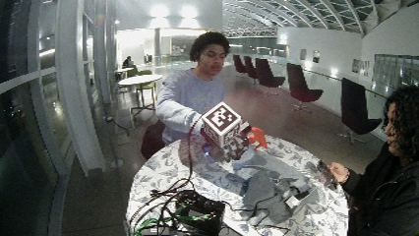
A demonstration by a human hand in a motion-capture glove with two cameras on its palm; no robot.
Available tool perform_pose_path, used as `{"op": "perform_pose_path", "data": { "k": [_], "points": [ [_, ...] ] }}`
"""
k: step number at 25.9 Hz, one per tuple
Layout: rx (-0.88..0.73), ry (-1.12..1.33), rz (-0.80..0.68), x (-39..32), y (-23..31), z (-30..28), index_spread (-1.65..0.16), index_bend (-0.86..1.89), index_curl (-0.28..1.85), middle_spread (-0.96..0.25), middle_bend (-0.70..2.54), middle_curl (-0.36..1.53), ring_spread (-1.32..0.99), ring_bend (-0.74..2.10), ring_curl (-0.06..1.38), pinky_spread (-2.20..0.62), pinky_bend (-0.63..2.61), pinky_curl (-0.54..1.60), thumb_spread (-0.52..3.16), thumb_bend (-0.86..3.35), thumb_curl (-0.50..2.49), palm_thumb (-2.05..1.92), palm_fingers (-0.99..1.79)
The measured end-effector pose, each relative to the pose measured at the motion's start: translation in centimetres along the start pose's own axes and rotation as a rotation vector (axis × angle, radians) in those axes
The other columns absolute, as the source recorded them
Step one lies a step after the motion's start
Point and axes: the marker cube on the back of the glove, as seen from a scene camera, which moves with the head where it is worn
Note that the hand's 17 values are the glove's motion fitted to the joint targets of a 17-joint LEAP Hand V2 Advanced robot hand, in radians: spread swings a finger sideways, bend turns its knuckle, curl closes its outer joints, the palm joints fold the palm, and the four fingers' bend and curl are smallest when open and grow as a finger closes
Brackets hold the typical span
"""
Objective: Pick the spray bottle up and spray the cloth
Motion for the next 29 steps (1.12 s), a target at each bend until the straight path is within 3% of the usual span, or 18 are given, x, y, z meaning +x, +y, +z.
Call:
{"op": "perform_pose_path", "data": {
  "k": [9,18,23,29],
  "points": [
    [0.134,-0.124,-0.083,-2.9,1.2,1.0,-0.22,0.11,0.28,-0.05,0.2,0.43,-0.05,0.58,0.38,0.03,0.4,0.37,0.66,-0.03,0.62,1.04,1.11],
    [0.406,-0.695,-0.52,-12.0,1.9,4.7,-0.23,0.11,0.29,-0.06,0.2,0.43,-0.06,0.58,0.38,0.03,0.38,0.36,0.68,-0.02,0.63,1.04,1.1],
    [0.412,-0.87,-0.677,-17.9,1.0,10.3,-0.24,0.12,0.29,-0.08,0.19,0.43,-0.06,0.56,0.38,0.03,0.38,0.36,0.67,-0.03,0.63,1.04,1.09],
    [0.34,-0.927,-0.704,-21.9,-1.4,16.8,-0.25,0.12,0.29,-0.09,0.19,0.43,-0.06,0.54,0.37,0.04,0.36,0.36,0.67,-0.03,0.63,1.04,1.08]
  ]
}}
